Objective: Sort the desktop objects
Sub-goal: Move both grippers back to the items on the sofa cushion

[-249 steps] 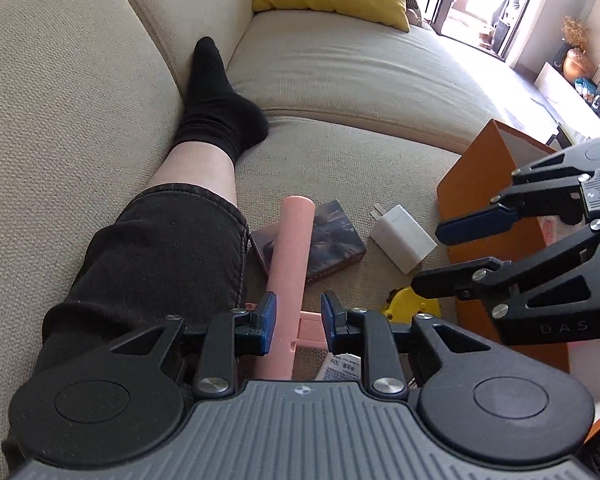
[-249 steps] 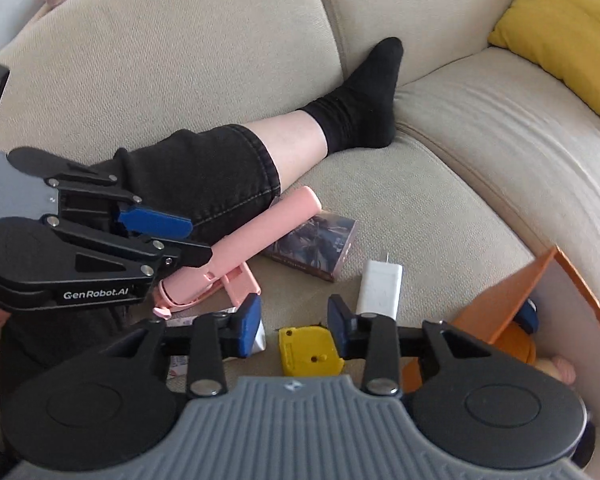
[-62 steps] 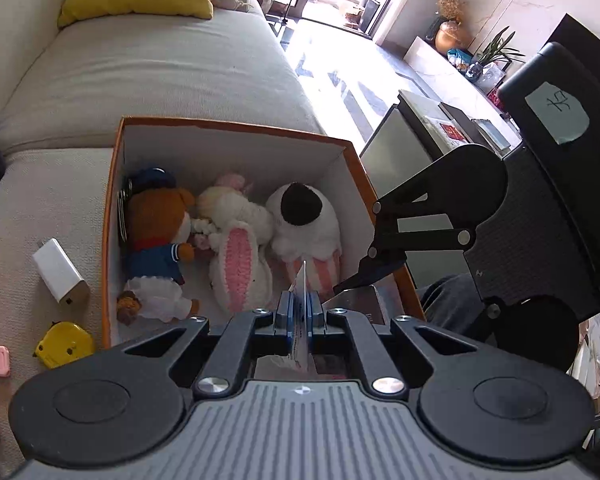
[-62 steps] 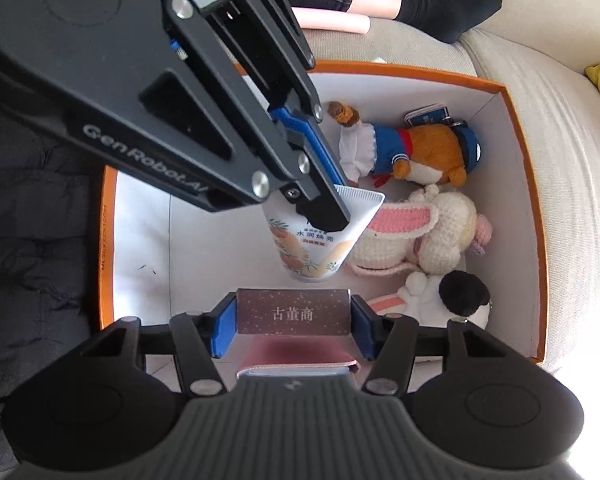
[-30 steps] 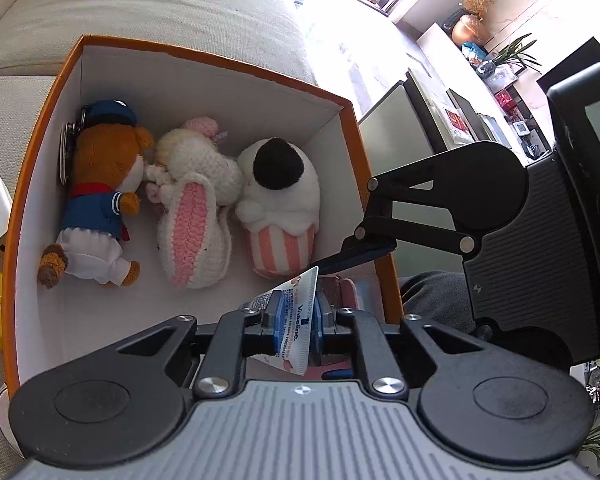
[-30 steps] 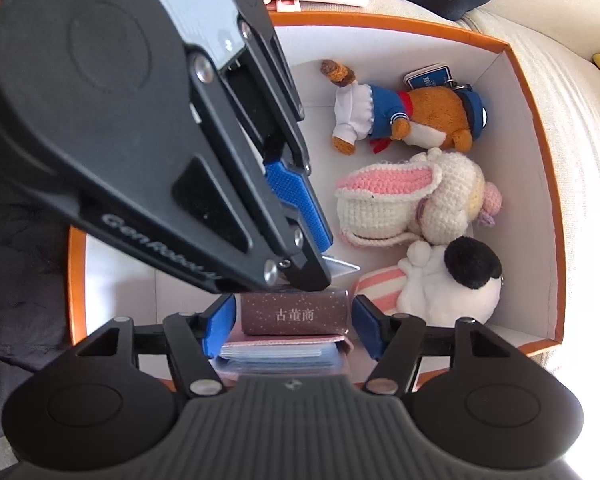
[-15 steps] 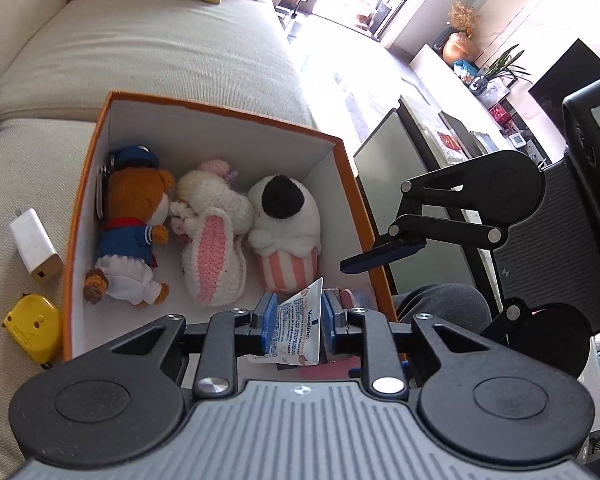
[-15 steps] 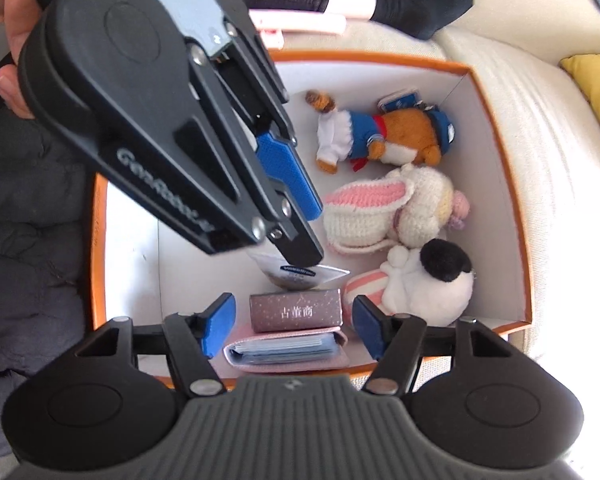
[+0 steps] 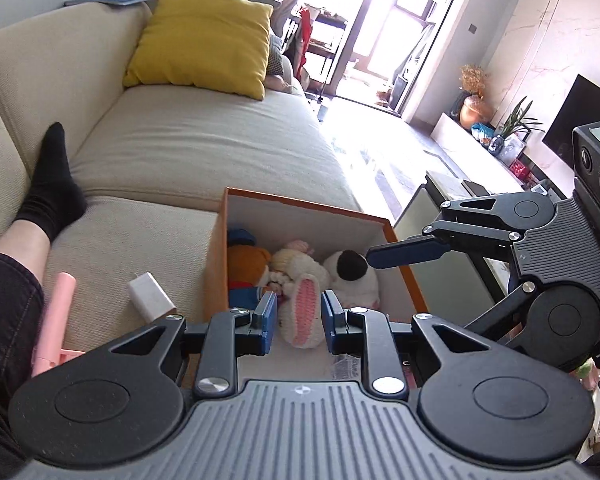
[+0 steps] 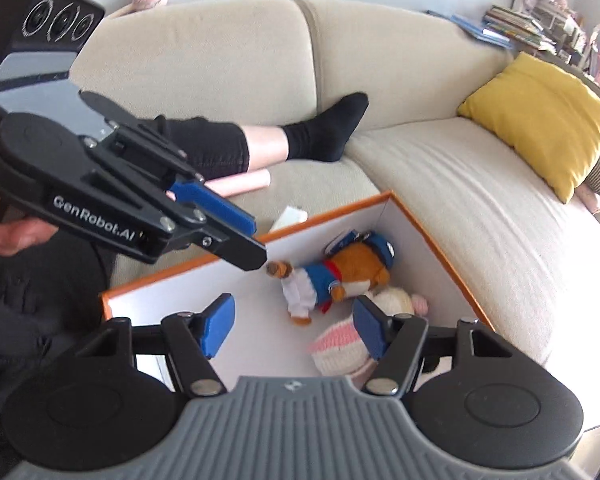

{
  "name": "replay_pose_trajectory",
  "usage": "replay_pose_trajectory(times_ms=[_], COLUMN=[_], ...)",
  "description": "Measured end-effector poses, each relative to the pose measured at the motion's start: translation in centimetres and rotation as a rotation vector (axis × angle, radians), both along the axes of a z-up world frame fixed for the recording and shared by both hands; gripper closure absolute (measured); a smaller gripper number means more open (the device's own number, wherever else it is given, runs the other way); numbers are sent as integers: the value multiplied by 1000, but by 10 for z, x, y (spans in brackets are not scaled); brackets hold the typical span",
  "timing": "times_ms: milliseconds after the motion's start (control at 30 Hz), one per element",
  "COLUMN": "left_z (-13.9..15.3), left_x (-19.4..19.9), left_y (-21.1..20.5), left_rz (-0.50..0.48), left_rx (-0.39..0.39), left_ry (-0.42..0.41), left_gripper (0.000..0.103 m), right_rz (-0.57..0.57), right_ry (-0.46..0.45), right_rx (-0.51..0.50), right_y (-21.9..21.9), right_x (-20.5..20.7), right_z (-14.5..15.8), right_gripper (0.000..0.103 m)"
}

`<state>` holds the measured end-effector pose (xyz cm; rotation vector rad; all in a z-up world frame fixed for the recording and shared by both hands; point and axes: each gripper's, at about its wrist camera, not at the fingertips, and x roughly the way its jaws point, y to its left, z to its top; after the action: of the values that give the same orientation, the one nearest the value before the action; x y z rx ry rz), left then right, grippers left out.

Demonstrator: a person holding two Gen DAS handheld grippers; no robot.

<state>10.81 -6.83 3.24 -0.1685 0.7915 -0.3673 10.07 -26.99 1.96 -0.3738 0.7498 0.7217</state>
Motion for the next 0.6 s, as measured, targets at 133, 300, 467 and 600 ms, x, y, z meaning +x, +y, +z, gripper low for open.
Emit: replay_pose_trajectory(times_ms=[133,300,467,600], left_z=[2,6,2,-8], left_x=[-7,-16,-23,-24], left_y=[23,62,104,135], left_rz=[43,117,165,181], left_rx=[58,126,147,166], left_ry=[-49,-111,-84,-27], left_gripper=[77,76,76,76], right_rz=[-74,-163,-271,-321], right_ry=[-36,-27,54,118], right_rx=[59,109,143,126], right_y=[31,72,101,119], right_x=[11,26,43,56], right_z=[-4,-15,-22,-33], right_gripper=[32,22,20,26])
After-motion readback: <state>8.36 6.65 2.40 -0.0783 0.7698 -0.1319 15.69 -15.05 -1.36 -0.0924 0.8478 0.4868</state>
